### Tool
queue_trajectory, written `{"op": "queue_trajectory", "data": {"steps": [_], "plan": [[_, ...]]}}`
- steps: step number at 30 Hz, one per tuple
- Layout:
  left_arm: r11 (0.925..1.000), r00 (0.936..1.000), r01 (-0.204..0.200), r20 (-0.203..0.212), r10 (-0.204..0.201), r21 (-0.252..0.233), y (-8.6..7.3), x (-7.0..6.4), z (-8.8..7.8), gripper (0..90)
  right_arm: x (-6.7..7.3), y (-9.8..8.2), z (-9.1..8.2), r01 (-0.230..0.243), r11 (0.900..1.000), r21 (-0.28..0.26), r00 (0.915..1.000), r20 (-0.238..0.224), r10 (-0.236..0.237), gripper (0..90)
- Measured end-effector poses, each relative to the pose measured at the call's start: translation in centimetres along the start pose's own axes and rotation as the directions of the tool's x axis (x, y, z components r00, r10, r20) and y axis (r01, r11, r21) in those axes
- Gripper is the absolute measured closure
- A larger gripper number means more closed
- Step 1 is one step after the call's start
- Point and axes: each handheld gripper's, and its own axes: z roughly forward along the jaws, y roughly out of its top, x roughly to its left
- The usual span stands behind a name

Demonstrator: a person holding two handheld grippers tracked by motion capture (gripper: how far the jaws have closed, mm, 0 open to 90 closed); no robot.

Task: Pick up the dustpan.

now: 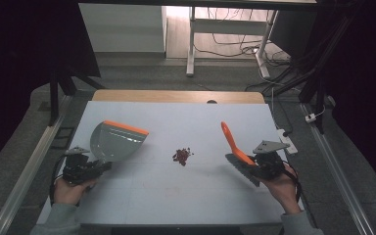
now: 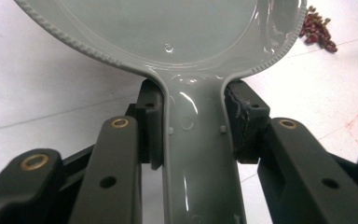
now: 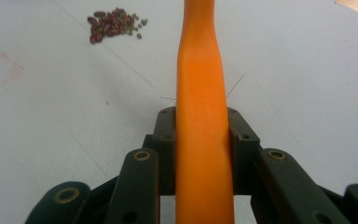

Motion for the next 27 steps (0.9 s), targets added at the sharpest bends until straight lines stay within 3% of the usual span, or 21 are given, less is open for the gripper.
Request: {"op": "queue_trajectory", "data": {"steps": [5,8,13,21,27], "plan": [[1.0,1.0,-0.007,0.001,0.007,0.002,0.2,-0.1,-0.4,61.8,-0.1,0.2,-0.3,-0.011,0.999,-0.036,0.9999,-0.002,0.011,70.8],[0.9991,0.999,-0.037,0.025,0.038,-0.022,0.3,-0.9,-1.1,61.9,-0.2,0.1,-0.5,-0.032,0.998,-0.055,0.9995,-0.005,0.032,70.7],[0.9976,0.9976,-0.061,0.031,0.062,-0.035,0.2,-1.2,-1.4,61.9,-0.2,0.1,-0.7,-0.037,0.997,-0.066,0.9993,0.003,0.037,70.7],[0.993,0.9905,-0.11,0.078,0.113,-0.043,0.5,-1.7,-1.5,61.8,-0.4,0.3,-0.9,-0.045,0.995,-0.088,0.999,0.004,0.045,70.7],[0.9884,0.9816,-0.146,0.118,0.15,-0.041,0.5,-2.0,-1.7,61.9,-0.3,0.2,-1.0,-0.048,0.995,-0.09,0.9988,0.003,0.049,70.7]]}}
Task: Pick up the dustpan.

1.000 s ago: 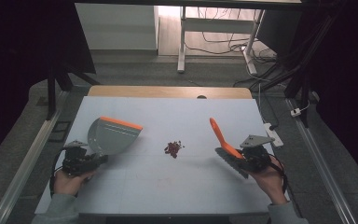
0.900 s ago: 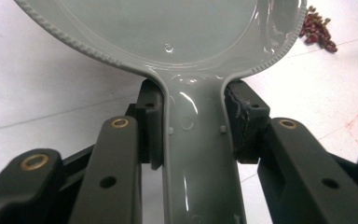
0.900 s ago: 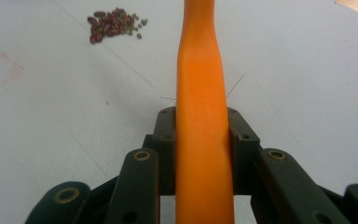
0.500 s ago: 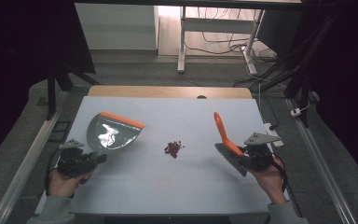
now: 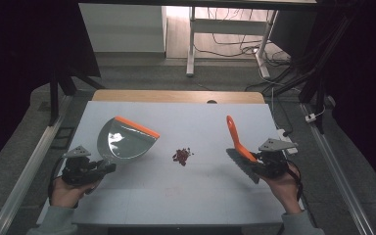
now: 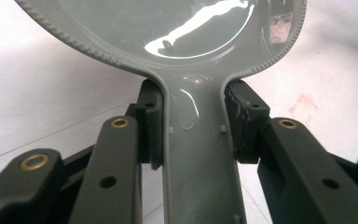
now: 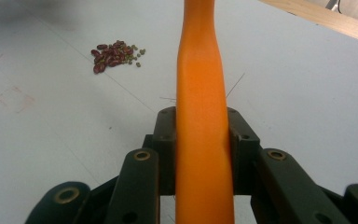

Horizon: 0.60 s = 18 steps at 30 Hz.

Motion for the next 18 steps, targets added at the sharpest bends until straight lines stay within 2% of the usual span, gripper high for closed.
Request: {"op": "queue_trajectory", "data": {"steps": [1,8,9,18], "plan": [[0.9999,0.9998,-0.015,0.015,0.014,0.005,0.05,-0.15,0.14,61.9,0.01,-0.01,-0.01,0.0,1.0,0.0,1.0,0.0,0.0,70.8],[0.9988,0.9982,-0.048,0.037,0.048,0.013,0.06,-0.43,0.2,61.9,0.03,0.02,0.06,0.003,1.0,0.001,1.0,-0.002,-0.003,70.8],[0.9977,0.9968,-0.067,0.043,0.067,0.01,-0.01,-0.5,0.17,61.9,0.04,0.01,0.06,0.002,1.0,-0.001,1.0,-0.001,-0.002,70.8],[0.9956,0.9904,-0.093,0.103,0.092,0.008,-0.05,-0.64,0.08,61.9,-0.01,-0.12,0.21,-0.001,1.0,-0.001,1.0,0.004,0.001,70.8]]}}
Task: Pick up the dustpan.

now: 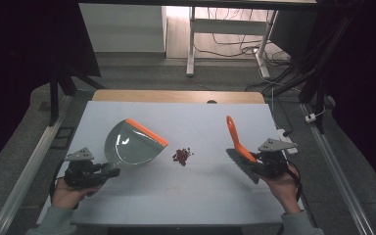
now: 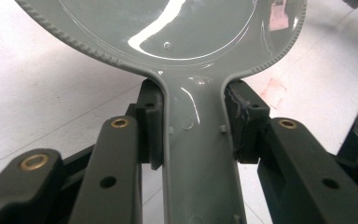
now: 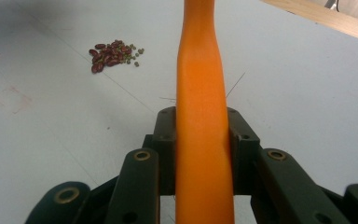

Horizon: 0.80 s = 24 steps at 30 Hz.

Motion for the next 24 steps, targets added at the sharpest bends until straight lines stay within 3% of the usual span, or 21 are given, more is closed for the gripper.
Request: {"op": "queue_trajectory", "data": {"steps": [9,14,19,21,24], "plan": [[0.9986,0.9973,-0.053,0.051,0.052,0.005,-0.15,-0.21,-0.03,61.9,-0.02,0.0,-0.08,-0.006,1.0,-0.014,0.9999,0.015,0.006,70.7],[0.9959,0.9923,-0.09,0.086,0.088,0.014,-0.3,-0.62,-0.14,61.9,-0.21,-0.08,-0.22,-0.023,1.0,-0.02,0.9996,0.016,0.024,70.7],[0.995,0.9929,-0.085,0.089,0.08,0.054,-0.31,-0.62,0.08,61.9,-0.28,-0.16,-0.09,-0.027,0.999,-0.02,0.9995,0.016,0.027,70.8],[0.9946,0.997,-0.056,0.059,0.051,0.087,-0.32,-0.48,0.35,61.9,-0.19,-0.15,-0.03,-0.028,0.999,-0.023,0.9995,0.015,0.028,70.7],[0.9936,0.9959,-0.061,0.072,0.055,0.095,-0.55,-0.3,0.47,61.9,-0.05,-0.09,0.01,-0.026,0.999,-0.023,0.9996,0.012,0.026,70.8]]}}
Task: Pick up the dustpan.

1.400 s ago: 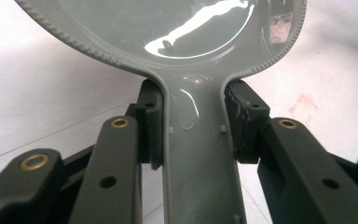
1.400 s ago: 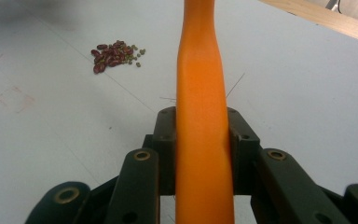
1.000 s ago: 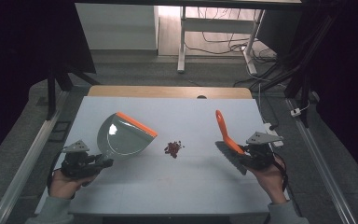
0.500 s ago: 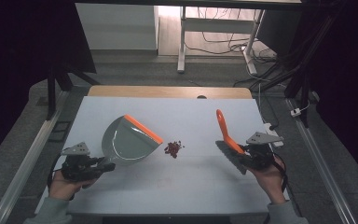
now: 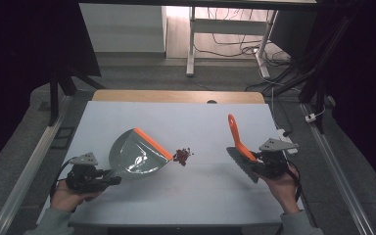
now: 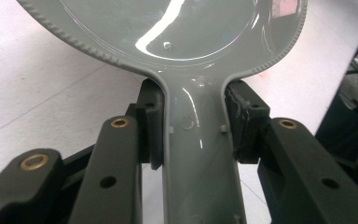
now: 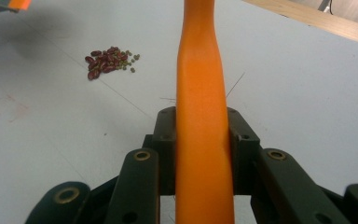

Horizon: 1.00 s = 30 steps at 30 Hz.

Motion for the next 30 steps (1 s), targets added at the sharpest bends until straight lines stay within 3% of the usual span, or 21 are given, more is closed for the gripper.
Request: {"op": "queue_trajectory", "data": {"steps": [4,12,15,21,30], "plan": [[0.9997,0.9996,-0.025,0.016,0.025,0.008,0.1,-0.3,0.2,61.9,0.0,0.0,0.1,0.004,1.0,0.004,1.0,-0.002,-0.004,70.8],[0.9937,0.9962,-0.082,0.035,0.08,0.076,0.4,-1.1,1.2,61.9,0.0,-0.1,0.4,-0.001,1.0,0.016,0.9999,-0.01,0.002,70.8],[0.9923,0.9969,-0.076,0.028,0.074,0.098,0.5,-1.3,1.8,61.9,0.0,-0.1,0.4,-0.002,1.0,0.015,0.9999,-0.01,0.002,70.8],[0.9875,0.994,-0.099,0.059,0.092,0.123,0.5,-1.6,2.3,61.9,0.2,0.0,0.4,0.009,1.0,0.007,0.9999,-0.006,-0.009,70.8],[0.9823,0.9961,-0.066,0.069,0.055,0.175,0.4,-1.5,2.9,61.9,0.3,-0.2,0.7,0.013,1.0,0.019,0.9999,-0.009,-0.013,70.8]]}}
